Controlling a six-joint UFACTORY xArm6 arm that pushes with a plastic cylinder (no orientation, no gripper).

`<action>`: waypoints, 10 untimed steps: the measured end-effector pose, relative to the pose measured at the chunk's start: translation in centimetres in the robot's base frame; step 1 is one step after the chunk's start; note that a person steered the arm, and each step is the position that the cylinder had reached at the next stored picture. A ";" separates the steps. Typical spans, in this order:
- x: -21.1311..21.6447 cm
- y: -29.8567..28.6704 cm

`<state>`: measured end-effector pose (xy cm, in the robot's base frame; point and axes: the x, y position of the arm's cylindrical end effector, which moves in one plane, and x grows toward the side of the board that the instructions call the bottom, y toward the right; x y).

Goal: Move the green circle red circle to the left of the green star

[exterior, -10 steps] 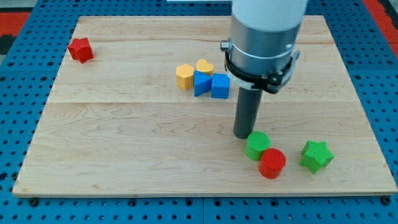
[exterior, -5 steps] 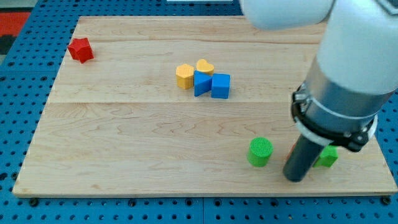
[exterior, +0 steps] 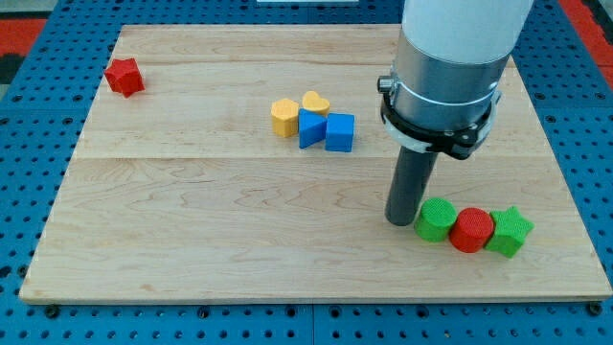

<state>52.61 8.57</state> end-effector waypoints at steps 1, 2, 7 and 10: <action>-7.1 -7.8; -7.7 -20.6; -26.6 -25.0; -24.6 -9.2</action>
